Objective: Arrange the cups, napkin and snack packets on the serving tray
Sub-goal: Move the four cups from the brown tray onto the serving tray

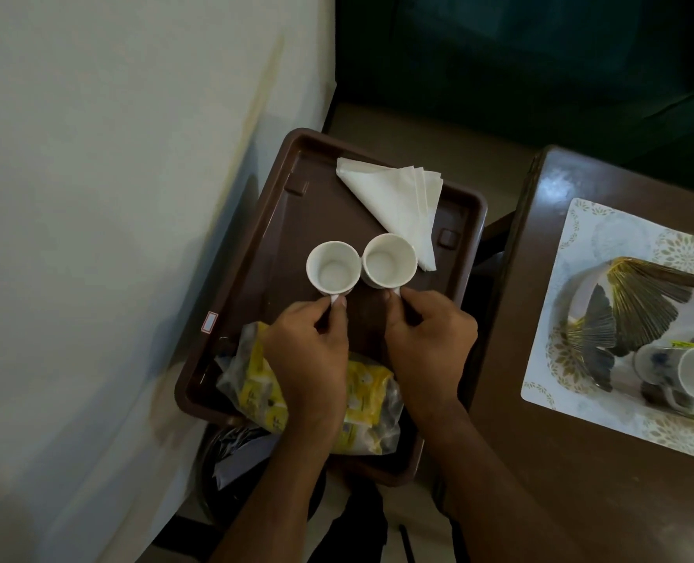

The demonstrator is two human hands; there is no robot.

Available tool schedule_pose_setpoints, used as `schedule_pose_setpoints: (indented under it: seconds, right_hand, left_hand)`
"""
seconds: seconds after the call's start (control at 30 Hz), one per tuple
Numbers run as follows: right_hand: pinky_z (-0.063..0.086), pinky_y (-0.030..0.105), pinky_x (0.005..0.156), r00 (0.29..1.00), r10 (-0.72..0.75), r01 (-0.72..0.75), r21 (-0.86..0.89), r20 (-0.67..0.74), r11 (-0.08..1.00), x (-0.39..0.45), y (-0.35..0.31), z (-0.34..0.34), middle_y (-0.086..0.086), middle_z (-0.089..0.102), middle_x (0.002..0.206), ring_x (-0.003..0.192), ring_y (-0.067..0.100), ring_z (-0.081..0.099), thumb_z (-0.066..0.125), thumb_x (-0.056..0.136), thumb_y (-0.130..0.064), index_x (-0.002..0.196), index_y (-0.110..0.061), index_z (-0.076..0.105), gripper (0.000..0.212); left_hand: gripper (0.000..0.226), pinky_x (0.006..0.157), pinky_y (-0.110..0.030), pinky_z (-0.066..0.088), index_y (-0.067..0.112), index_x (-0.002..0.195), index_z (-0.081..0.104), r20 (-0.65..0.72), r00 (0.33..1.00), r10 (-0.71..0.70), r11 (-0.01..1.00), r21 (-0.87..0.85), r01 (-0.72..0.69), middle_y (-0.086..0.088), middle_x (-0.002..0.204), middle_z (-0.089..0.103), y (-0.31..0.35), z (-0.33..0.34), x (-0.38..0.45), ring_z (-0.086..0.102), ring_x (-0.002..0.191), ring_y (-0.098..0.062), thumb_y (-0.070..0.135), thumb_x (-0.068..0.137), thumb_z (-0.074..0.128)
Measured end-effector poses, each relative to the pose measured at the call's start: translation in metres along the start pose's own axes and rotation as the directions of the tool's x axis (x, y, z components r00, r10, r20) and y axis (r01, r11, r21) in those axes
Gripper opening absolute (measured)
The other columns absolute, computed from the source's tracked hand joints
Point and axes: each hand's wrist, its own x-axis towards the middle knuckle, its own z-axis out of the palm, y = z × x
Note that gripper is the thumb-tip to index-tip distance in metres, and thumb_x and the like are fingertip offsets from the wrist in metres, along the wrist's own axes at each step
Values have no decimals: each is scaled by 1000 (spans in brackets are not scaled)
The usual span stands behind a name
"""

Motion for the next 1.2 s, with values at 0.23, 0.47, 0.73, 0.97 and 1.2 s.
schedule_pose_setpoints:
  seconds: [0.23,0.47,0.73,0.97,1.2]
  right_hand:
    - [49,29,53,998,-26,29,52,-52,998,6,14,-39,3,69,64,55,14,60,77,90,-14,82,-8,82,11]
    - [42,25,51,993,-47,52,41,-105,998,23,57,-104,4,67,61,52,16,56,78,89,-16,79,-8,81,13]
    - [40,22,53,981,-26,25,-8,-194,1000,47,128,-184,6,69,63,54,17,56,79,88,-16,79,-6,80,14]
    - [40,20,59,968,37,-61,-92,-248,994,75,200,-259,7,77,76,63,19,64,78,89,-16,92,-7,83,10]
    - [24,25,51,979,80,-114,-176,-190,978,102,269,-304,4,66,60,53,18,50,79,86,-20,78,-11,81,12]
  left_hand:
    - [11,58,-47,60,9,94,83,-38,999,29,997,-67,-31,-3,73,73,29,12,-24,72,64,-19,17,95,76]
    - [8,59,-36,60,11,92,83,-21,991,132,989,-69,-133,2,72,74,81,41,-66,71,63,-9,15,94,77]
    - [9,62,-32,61,9,99,84,89,964,251,966,-80,-244,1,77,76,136,100,-128,72,66,-8,13,94,77]
    - [17,70,-38,65,4,107,82,202,915,350,937,-67,-344,-7,87,80,175,162,-166,77,75,-15,12,93,77]
    - [15,69,-45,63,4,101,82,345,851,396,909,-15,-417,-11,84,79,198,214,-177,76,74,-23,16,97,74]
